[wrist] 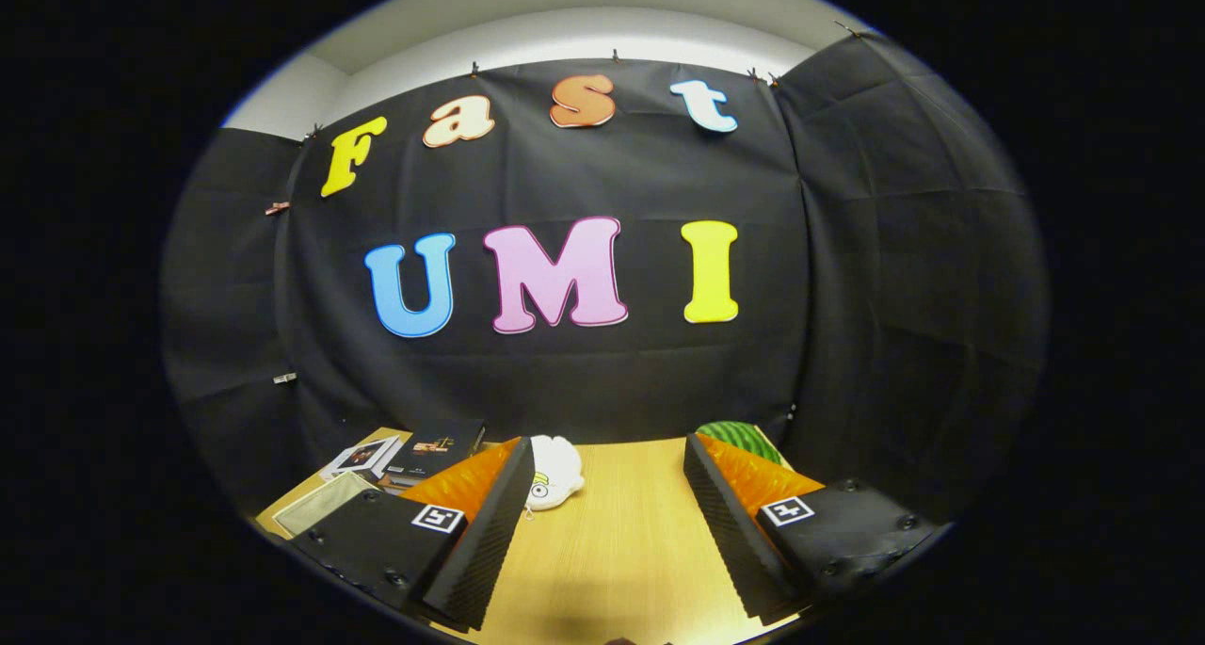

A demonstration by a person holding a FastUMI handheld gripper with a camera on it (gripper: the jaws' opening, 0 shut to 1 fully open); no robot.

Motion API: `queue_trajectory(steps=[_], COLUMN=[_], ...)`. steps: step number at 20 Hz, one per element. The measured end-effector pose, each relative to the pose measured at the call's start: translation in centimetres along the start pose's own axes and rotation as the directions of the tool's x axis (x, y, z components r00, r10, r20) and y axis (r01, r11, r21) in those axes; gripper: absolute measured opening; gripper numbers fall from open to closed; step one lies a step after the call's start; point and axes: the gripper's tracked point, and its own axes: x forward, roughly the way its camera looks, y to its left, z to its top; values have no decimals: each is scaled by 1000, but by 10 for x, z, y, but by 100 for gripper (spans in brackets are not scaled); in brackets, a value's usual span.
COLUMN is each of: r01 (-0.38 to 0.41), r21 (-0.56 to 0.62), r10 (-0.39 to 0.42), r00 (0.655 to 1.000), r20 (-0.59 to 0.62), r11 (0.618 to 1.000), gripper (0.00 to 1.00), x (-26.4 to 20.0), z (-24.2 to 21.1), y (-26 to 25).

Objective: Open the storage box then place both shoes into the box .Put the left shoe in first, then the right shoe, with the right side of both shoes facing outward in a uniform manner.

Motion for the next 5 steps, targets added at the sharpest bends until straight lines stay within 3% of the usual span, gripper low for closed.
queue_trajectory(steps=[5], r01=[-59], r21=[-14], r10=[58], r00=[998], r20=[-40], r11=[998], gripper=[98], x=[-24], z=[-35], y=[-3])
